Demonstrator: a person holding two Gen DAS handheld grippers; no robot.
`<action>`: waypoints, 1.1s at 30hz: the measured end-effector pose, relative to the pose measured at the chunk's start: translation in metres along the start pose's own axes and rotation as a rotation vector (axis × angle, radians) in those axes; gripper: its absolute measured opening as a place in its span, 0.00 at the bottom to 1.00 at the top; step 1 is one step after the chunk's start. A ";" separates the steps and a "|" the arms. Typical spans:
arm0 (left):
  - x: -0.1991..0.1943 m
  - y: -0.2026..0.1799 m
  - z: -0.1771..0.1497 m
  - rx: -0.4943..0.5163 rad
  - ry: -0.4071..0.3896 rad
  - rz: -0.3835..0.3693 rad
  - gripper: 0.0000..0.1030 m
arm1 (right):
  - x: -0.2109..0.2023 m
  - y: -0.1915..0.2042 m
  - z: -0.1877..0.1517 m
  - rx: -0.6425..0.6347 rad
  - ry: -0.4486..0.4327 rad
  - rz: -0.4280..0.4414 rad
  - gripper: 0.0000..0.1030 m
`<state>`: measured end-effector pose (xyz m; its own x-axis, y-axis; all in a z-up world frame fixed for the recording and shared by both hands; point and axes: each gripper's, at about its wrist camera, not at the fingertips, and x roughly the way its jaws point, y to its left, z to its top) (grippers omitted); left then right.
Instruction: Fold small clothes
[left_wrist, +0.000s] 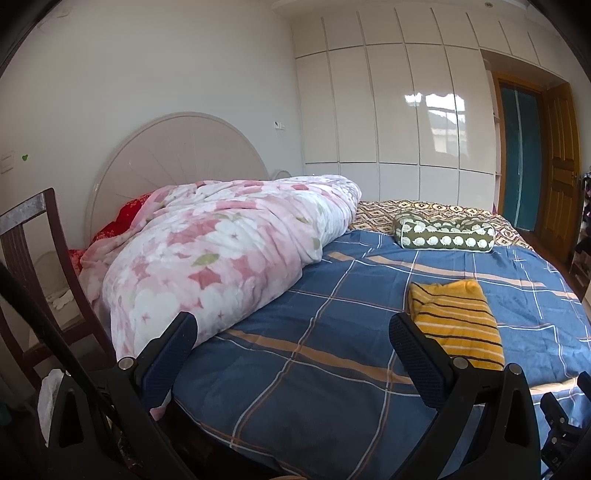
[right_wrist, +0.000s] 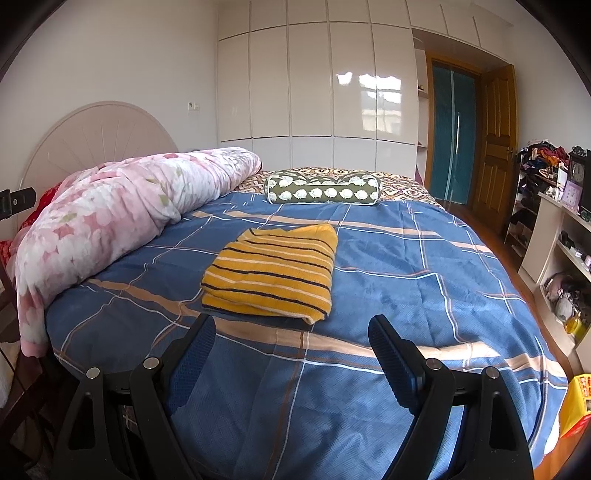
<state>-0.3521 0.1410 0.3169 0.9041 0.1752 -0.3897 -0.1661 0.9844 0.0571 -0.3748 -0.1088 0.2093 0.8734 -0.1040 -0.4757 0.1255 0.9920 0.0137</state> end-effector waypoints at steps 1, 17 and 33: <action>0.000 0.000 0.000 0.000 0.001 0.000 1.00 | 0.001 0.000 0.000 0.000 0.001 0.000 0.86; 0.003 -0.001 -0.002 0.003 0.004 0.001 1.00 | 0.004 0.002 -0.001 0.000 0.008 0.002 0.86; 0.029 -0.008 -0.016 0.030 0.042 -0.012 1.00 | 0.025 0.000 -0.009 -0.012 0.046 0.002 0.86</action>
<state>-0.3311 0.1384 0.2909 0.8885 0.1634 -0.4288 -0.1431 0.9865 0.0794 -0.3569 -0.1107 0.1892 0.8508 -0.0991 -0.5161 0.1180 0.9930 0.0038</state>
